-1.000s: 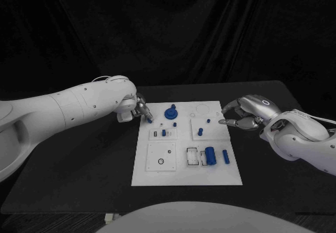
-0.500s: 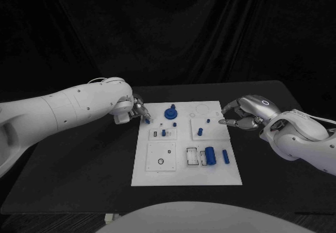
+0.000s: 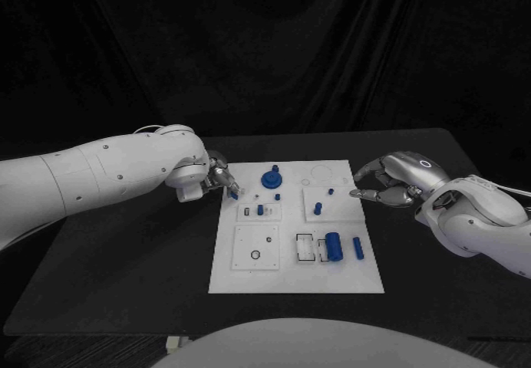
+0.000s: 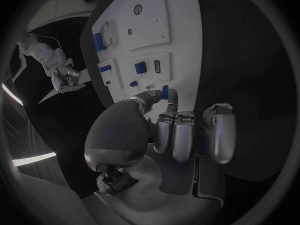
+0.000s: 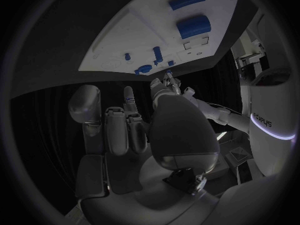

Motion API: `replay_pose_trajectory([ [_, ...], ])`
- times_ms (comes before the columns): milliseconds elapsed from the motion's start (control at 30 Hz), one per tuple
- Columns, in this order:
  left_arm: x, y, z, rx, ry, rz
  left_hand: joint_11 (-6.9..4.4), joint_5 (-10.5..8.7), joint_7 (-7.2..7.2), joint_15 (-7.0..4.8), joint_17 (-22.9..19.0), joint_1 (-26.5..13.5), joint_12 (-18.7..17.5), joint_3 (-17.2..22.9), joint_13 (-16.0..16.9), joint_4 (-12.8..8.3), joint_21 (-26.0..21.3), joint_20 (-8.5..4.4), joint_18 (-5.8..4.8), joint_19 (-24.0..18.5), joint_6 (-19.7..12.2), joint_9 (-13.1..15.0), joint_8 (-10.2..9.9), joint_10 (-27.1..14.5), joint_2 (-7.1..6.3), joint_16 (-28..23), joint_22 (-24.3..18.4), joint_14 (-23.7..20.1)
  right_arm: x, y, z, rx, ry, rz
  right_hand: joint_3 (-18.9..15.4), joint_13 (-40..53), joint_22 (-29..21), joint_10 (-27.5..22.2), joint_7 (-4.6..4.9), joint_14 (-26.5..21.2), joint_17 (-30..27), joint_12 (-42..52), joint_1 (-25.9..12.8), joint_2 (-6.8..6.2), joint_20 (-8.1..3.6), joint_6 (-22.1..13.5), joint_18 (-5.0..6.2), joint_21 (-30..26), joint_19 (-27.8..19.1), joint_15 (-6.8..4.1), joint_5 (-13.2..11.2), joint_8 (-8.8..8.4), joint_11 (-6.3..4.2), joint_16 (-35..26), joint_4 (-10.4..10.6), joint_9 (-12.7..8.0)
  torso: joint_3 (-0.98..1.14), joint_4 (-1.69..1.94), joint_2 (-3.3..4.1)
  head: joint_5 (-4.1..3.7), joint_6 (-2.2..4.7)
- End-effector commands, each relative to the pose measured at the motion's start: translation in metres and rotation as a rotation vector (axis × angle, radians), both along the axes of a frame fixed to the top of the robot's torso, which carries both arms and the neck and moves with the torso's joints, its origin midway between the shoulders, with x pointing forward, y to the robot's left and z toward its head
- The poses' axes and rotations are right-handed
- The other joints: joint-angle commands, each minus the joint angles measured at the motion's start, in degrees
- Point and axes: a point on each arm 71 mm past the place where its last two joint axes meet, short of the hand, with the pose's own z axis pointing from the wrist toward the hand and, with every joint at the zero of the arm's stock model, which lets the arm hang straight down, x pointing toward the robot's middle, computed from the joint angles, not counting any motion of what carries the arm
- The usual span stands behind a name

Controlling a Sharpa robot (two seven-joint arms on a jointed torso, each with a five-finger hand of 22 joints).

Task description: Assemble the parts on the task board

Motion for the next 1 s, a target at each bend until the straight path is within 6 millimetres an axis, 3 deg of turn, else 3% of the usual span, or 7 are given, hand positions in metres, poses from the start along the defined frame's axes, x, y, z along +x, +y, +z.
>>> replay_pose_trajectory([
  [33, -0.004, -0.005, 0.003, -0.007, -0.013, 0.006, -0.53, -0.25, -1.38, -0.46, 15.1, -0.7, 0.2, 3.5, 15.0, -2.8, 0.2, -0.32, -0.35, 0.4, 1.6, 0.0, 0.1, 6.1, 0.27, 0.2, 12.1, 6.1, -0.001, -0.001, 0.0, 0.011, -0.004, -0.01, 0.1, 15.1, 6.9, 6.2, 0.09, 4.1, 6.1, 0.1, 0.0, 0.47, 0.29, 0.4, 0.28, -0.2, 0.0, 0.44, 0.3, -0.22, 0.39, -0.4, -0.2, -0.1, 0.1, 0.02, -0.01, -0.07, -0.01],
  [200, -0.01, -0.012, 0.003, -0.023, -0.015, -0.013, -0.55, -0.79, -1.4, -0.5, 15.1, -1.0, 0.2, 3.8, 15.0, -2.7, 0.2, -0.37, -0.35, 0.4, 1.6, -0.1, 0.0, 6.1, 0.31, 0.2, 12.1, 6.1, -0.003, -0.002, 0.0, 0.014, -0.004, -0.011, 0.1, 15.1, 6.9, 6.2, 0.09, 4.1, 6.1, 0.1, 0.0, 0.47, 0.29, 0.4, 0.28, -0.2, 0.0, 0.44, 0.3, -0.22, 0.39, -0.4, -0.2, -0.1, 0.2, 0.23, 0.01, -0.24, -0.01],
  [467, -0.017, -0.021, -0.002, -0.039, -0.004, -0.039, -0.55, -0.84, -1.4, -0.5, 15.1, -1.0, 0.2, 3.8, 15.0, -2.7, 0.2, -0.37, -0.34, 0.3, 1.6, -0.1, -0.1, 6.1, 0.3, 0.2, 12.1, 6.1, -0.004, -0.003, -0.001, 0.015, -0.003, -0.009, 0.1, 15.1, 6.9, 6.2, 0.09, 4.1, 6.1, 0.1, 0.0, 0.43, 0.29, 0.5, 0.28, -0.2, 0.0, 0.44, 0.3, -0.21, 0.38, -0.4, -0.2, -0.1, -0.12, 0.03, 0.27, 0.39, -0.01],
  [600, -0.018, -0.023, -0.005, -0.042, -0.001, -0.04, -0.53, -0.92, -1.4, -0.5, 15.1, -1.1, 0.2, 3.9, 15.0, -2.7, 0.0, -0.38, -0.3, 0.2, 1.5, -0.1, -0.1, 6.1, 0.27, 0.2, 12.0, 6.1, -0.003, -0.003, -0.001, 0.016, -0.005, -0.009, 0.1, 15.1, 6.9, 6.2, 0.08, 4.1, 6.1, 0.1, 0.0, 0.4, 0.29, 0.5, 0.29, -0.2, 0.0, 0.44, 0.3, -0.2, 0.38, -0.4, -0.3, -0.1, -0.17, 0.12, 0.34, 0.26, -0.01],
  [800, -0.019, -0.024, -0.009, -0.042, 0.007, -0.044, -0.53, -0.92, -1.4, -0.5, 15.1, -1.1, 0.2, 3.9, 15.0, -2.7, 0.0, -0.38, -0.29, 0.2, 1.5, -0.1, -0.1, 6.1, 0.3, 0.2, 12.0, 6.1, -0.003, -0.004, -0.001, 0.014, -0.004, -0.011, 0.1, 15.1, 6.9, 6.2, 0.08, 4.1, 6.1, 0.1, 0.1, 0.39, 0.29, 0.5, 0.28, -0.2, 0.0, 0.44, 0.3, -0.2, 0.38, -0.4, -0.3, -0.1, -0.11, 0.14, 0.33, 0.25, -0.01],
  [1000, -0.021, -0.025, -0.015, -0.044, 0.017, -0.044, -0.53, -0.91, -1.4, -0.49, 15.1, -1.1, 0.2, 4.0, 15.0, -2.6, -0.1, -0.38, -0.28, 0.2, 1.5, -0.1, -0.2, 6.1, 0.34, 0.2, 12.0, 6.1, -0.003, -0.004, -0.002, 0.014, -0.004, -0.01, 0.1, 15.1, 6.9, 6.2, 0.08, 4.1, 6.1, 0.1, 0.1, 0.39, 0.29, 0.5, 0.28, -0.2, 0.0, 0.44, 0.3, -0.2, 0.38, -0.4, -0.3, -0.1, -0.01, -0.07, 0.25, 0.52, -0.01],
])
